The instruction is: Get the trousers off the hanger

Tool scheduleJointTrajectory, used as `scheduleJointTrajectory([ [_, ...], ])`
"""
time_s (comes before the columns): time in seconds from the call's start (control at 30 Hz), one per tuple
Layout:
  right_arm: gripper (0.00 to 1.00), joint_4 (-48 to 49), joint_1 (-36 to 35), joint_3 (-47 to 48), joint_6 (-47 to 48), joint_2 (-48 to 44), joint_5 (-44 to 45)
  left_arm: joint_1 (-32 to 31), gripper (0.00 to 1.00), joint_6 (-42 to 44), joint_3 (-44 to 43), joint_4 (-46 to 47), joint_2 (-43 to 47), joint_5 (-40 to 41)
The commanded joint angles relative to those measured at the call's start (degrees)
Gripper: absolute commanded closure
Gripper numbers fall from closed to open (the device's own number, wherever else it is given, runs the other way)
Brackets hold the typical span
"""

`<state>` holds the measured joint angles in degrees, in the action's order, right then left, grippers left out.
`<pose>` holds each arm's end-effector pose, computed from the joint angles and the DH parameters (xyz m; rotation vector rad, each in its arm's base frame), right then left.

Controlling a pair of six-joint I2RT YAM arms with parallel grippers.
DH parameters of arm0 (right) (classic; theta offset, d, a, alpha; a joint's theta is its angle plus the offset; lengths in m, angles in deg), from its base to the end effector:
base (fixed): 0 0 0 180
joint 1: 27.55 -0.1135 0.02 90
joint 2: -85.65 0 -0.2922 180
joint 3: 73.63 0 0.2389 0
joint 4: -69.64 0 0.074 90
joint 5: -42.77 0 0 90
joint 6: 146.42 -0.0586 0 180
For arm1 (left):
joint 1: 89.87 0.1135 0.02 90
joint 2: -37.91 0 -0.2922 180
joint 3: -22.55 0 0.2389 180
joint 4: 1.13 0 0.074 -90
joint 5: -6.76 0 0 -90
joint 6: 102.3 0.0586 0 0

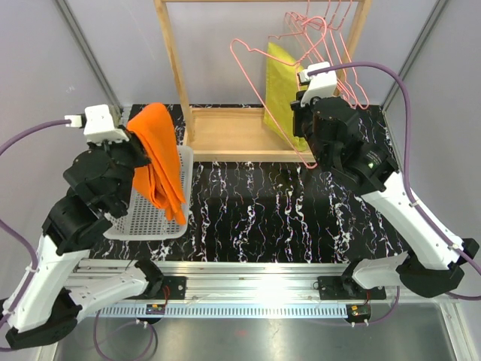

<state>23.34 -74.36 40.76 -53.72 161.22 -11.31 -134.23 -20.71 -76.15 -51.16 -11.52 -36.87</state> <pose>0.1987 0.1615 0.5304 -0.2588 1.6565 0.0468 0.1013 -0.0398 0.5150 -0.1360 1.5746 -0.0799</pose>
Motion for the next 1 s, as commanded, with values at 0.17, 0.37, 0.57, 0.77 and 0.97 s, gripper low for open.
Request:
scheduleJointTrajectory([
  [0.17, 1.0, 1.51, 0.31, 5.52, 2.57, 3.44, 1.17, 16.56, 1.0, -8.11, 6.81, 0.87, 1.71, -2.66],
  [0.37, 1.0, 1.34, 0.4, 5.09, 3.63, 4.15, 1.17, 31.34, 1.0, -14.0, 13.39, -0.81, 0.57, -18.15],
  [0.57, 1.0, 2.74, 0.23, 2.98, 4.24, 3.18, 1.26, 39.43, 1.0, -16.29, 16.31, -1.34, -3.38, -26.75],
  [0.77, 1.0, 3.97, 0.23, 2.19, 4.33, 2.74, 1.17, 43.21, 1.0, -19.36, 14.2, -7.66, -10.76, -23.79],
  [0.97, 1.0, 3.27, 0.31, 3.42, 3.19, 3.44, 0.03, 49.71, 1.0, -33.32, 28.67, -1.36, -20.43, -36.91],
])
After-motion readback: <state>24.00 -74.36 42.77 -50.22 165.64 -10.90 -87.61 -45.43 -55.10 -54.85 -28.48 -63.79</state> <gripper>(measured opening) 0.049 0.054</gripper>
